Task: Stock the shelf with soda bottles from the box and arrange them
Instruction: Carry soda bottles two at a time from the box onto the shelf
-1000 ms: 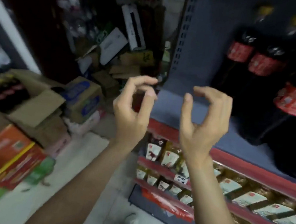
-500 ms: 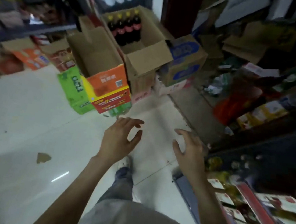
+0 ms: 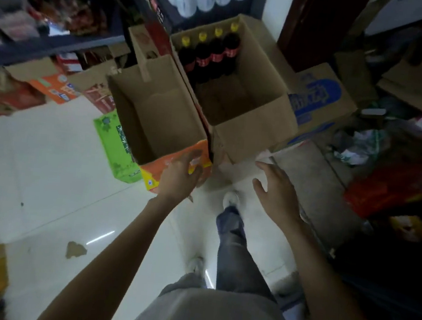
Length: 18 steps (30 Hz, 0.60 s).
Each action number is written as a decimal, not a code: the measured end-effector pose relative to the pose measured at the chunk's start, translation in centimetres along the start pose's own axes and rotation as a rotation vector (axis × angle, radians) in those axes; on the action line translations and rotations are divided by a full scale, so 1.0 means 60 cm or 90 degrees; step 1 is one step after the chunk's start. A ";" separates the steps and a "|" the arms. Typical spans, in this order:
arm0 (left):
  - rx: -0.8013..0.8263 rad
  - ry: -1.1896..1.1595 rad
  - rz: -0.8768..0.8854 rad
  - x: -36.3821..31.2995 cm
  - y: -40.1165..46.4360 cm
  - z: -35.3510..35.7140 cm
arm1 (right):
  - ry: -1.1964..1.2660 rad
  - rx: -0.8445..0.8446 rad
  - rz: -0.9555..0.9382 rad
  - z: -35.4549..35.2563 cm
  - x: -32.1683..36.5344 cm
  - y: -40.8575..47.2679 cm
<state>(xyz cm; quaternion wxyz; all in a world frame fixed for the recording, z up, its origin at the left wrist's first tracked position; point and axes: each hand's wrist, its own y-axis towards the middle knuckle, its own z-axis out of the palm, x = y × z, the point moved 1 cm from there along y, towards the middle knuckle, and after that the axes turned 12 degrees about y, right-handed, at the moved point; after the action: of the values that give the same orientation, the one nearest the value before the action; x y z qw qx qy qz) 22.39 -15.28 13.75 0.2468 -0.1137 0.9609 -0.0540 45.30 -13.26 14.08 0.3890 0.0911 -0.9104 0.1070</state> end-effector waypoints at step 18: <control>-0.116 -0.003 -0.094 0.055 0.639 -0.027 | 0.140 0.045 -0.142 0.068 0.046 0.718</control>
<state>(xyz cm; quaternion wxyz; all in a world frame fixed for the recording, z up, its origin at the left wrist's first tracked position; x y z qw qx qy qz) 11.42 21.12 7.48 0.2328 -0.2058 0.9504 0.0156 29.88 26.80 7.96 0.4921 0.1931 -0.8424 0.1043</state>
